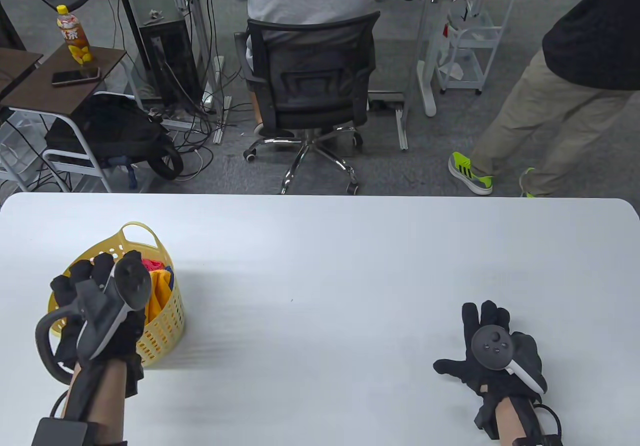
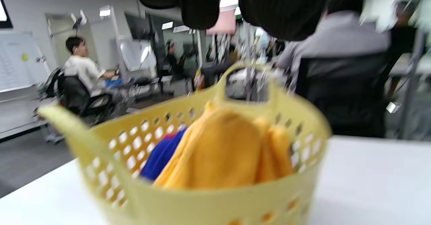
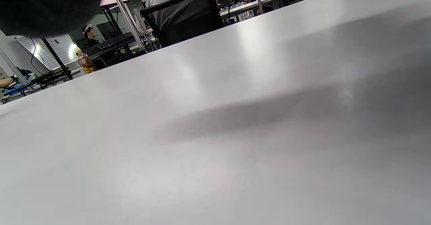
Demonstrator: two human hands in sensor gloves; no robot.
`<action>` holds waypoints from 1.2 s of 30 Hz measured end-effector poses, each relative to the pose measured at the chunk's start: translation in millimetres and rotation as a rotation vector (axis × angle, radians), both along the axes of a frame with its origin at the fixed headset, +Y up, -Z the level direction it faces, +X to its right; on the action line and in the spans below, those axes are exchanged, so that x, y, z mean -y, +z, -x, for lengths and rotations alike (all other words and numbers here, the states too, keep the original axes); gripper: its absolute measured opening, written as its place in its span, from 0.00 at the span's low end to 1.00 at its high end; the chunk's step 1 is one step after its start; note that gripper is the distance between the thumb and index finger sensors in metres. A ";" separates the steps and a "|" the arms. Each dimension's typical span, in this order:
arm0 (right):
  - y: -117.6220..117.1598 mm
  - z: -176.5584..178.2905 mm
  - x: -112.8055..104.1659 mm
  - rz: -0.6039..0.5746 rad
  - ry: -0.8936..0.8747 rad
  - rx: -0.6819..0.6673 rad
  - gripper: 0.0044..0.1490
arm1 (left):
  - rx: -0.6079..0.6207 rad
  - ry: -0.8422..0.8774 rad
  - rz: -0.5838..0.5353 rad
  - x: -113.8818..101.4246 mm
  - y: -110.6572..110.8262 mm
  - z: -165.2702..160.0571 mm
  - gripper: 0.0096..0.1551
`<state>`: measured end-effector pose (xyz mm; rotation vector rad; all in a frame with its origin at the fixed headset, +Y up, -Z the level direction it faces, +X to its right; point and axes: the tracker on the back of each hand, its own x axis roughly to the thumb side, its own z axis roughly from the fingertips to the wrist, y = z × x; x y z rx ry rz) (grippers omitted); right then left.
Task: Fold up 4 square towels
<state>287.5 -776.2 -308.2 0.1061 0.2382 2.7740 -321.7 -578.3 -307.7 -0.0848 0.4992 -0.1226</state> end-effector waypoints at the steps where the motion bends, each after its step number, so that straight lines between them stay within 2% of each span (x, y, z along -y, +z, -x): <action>1: -0.4 -0.6 0.2 0.003 -0.002 0.001 0.78 | -0.025 -0.010 0.043 8.2 -6.5 2.7 0.35; 4: -2.2 -3.6 2.2 0.013 -0.011 0.005 0.78 | -0.060 -0.121 0.164 37.0 -26.5 4.6 0.41; 5: -2.4 -3.9 2.5 0.013 -0.013 0.003 0.78 | -0.066 -0.140 0.177 40.8 -28.9 4.6 0.41; 8: -2.8 -5.1 3.1 0.008 -0.016 0.007 0.78 | -0.097 -0.213 0.202 52.4 -38.2 5.0 0.33; 11: -2.2 -4.7 2.6 0.010 -0.017 0.006 0.78 | -0.090 -0.250 0.173 54.0 -39.4 6.3 0.23; 15: -1.8 -3.0 2.0 0.008 -0.016 -0.001 0.78 | -0.058 -0.241 0.120 43.5 -30.8 5.3 0.20; 20: 0.8 0.5 1.1 0.008 -0.002 -0.008 0.77 | -0.065 -0.219 -0.001 -2.3 -9.2 2.3 0.19; 24: 2.5 1.8 -1.7 -0.004 -0.012 -0.016 0.77 | -0.068 0.052 -0.254 -57.5 18.8 3.3 0.19; 29: 2.9 -0.1 -2.3 -0.004 -0.029 -0.014 0.77 | -0.044 0.211 -0.520 -130.0 52.8 -3.5 0.19; 33: 3.7 -4.7 -4.9 -0.010 -0.060 -0.002 0.77 | 0.054 0.343 -0.740 -189.7 82.2 -23.7 0.19; 36: 4.1 -7.3 -6.4 -0.013 -0.078 0.007 0.77 | 0.139 0.435 -0.861 -217.4 95.8 -40.9 0.19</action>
